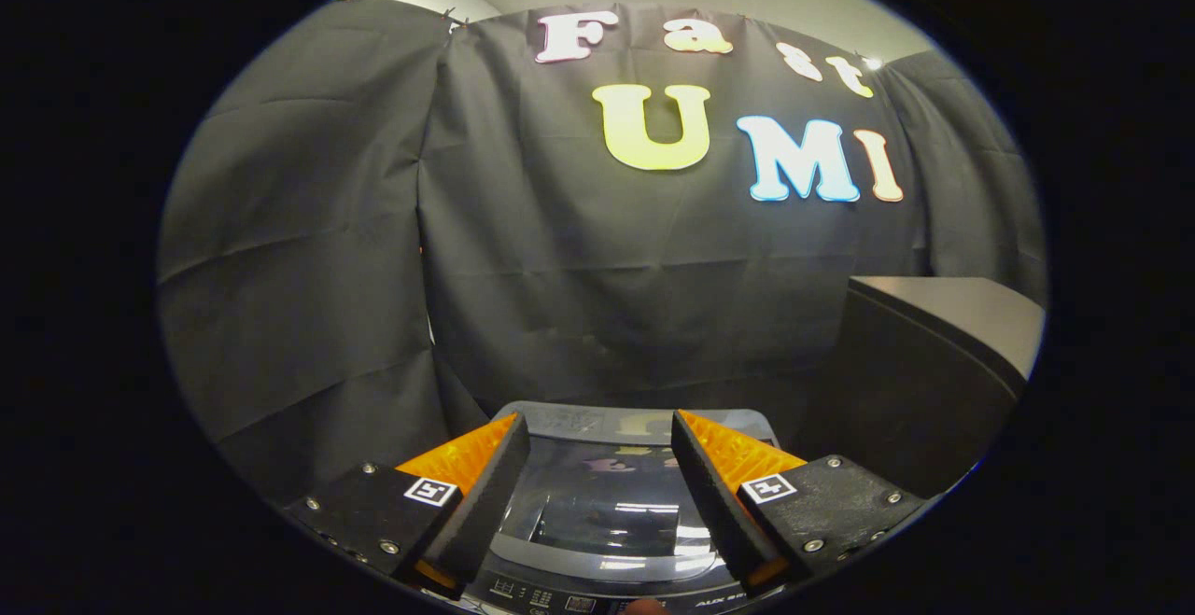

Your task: Put the clothes into the washing machine and then close the washing machine lid.

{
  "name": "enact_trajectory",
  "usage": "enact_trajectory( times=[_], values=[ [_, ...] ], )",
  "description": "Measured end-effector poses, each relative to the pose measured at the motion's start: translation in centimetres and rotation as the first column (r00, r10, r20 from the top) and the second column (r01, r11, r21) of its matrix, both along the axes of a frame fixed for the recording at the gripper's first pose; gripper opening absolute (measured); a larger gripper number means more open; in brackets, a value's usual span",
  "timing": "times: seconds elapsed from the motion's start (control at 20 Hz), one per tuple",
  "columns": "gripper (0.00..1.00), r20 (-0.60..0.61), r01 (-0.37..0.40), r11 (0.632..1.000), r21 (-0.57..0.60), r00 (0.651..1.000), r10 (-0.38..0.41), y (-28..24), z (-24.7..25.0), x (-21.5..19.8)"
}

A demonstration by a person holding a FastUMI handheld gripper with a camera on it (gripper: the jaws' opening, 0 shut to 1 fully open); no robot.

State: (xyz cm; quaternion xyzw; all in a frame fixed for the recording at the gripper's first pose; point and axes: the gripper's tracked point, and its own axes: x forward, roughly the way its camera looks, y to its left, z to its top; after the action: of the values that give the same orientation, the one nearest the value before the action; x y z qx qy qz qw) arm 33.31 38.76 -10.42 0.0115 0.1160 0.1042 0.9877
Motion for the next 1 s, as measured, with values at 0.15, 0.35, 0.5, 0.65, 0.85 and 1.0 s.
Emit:
enact_trajectory(
  times=[0.15, 0.35, 0.5, 0.65, 0.85, 1.0],
  values=[
    [0.95, 0.062, -0.001, 1.0, -0.013, 0.998, 0.002, -1.3, 3.2, -1.9],
    [0.95, 0.124, 0.003, 1.0, -0.01, 0.992, -0.001, -4.2, 6.5, -5.1],
    [0.95, 0.138, -0.005, 1.0, 0.003, 0.99, 0.005, -6.5, 8.2, -7.6],
    [0.95, 0.143, 0.016, 1.0, 0.007, 0.99, -0.017, -10.0, 9.5, -9.9],
    [0.95, 0.165, 0.037, 0.999, 0.007, 0.986, -0.038, -14.5, 11.7, -13.3],
    [0.95, 0.187, 0.055, 0.998, 0.012, 0.981, -0.056, -17.6, 13.2, -15.6]
  ],
)
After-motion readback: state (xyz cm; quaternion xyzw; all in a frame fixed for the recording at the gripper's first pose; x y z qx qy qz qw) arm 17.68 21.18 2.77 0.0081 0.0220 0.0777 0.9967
